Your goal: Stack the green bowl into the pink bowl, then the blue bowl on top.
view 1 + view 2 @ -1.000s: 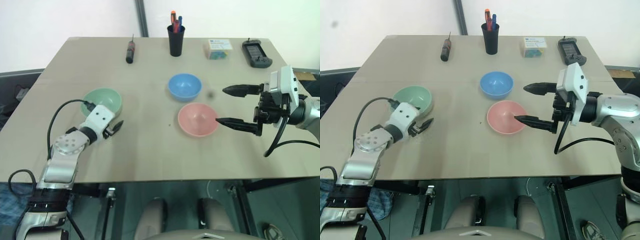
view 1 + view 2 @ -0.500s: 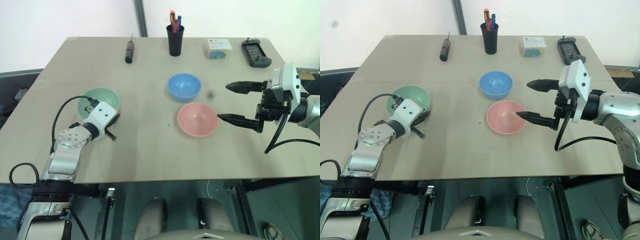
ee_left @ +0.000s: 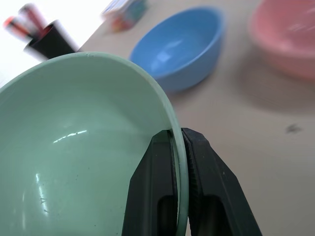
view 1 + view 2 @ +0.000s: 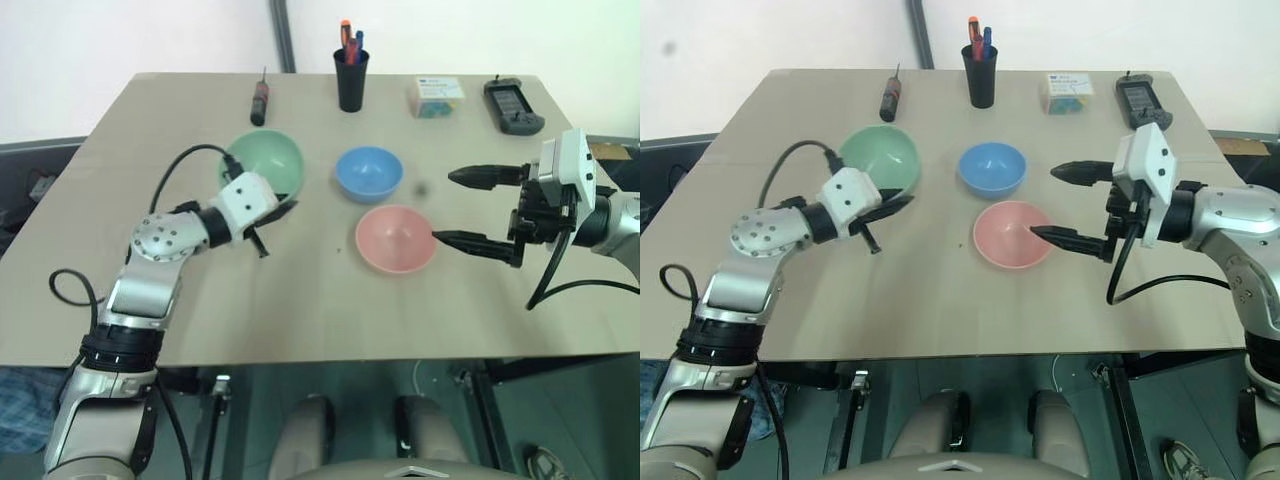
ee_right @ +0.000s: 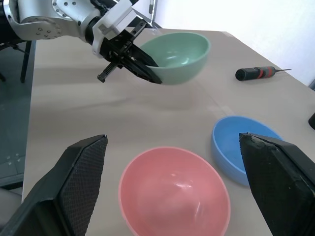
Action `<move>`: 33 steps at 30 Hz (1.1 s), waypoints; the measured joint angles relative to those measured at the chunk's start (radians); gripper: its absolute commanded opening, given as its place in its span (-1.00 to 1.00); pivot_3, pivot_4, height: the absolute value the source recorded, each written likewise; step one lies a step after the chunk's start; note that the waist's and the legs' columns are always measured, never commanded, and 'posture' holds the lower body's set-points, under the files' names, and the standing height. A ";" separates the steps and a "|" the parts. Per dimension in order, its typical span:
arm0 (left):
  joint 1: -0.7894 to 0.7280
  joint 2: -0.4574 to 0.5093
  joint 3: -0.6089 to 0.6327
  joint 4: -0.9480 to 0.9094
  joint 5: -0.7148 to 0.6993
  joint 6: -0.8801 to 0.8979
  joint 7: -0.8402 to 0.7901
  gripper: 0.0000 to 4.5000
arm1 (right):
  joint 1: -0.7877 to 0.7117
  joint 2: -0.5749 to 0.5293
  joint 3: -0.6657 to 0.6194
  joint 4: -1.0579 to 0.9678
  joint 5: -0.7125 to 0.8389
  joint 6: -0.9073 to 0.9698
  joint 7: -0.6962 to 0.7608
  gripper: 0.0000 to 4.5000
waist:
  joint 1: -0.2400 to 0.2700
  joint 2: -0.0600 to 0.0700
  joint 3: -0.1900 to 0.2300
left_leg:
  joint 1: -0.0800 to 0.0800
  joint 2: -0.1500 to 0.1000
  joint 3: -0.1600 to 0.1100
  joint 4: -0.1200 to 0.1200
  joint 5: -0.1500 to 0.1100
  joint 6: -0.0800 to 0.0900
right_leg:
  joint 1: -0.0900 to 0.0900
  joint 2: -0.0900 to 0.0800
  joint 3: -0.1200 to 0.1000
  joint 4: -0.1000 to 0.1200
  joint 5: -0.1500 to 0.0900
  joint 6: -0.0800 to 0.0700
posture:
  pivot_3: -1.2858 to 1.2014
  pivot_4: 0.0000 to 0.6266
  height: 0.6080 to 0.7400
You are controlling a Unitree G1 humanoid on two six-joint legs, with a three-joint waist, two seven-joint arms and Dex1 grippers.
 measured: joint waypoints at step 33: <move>-0.216 -0.116 -0.258 -0.004 0.052 -0.202 -0.258 -0.96 | 0.017 -0.014 0.008 -0.012 0.010 -0.012 -0.036 1.00 | -0.001 -0.001 0.000 | 0.000 0.000 0.000 0.001 0.000 0.000 | 0.000 0.000 0.000 0.000 0.000 0.000 | 0.03 -0.52 1.00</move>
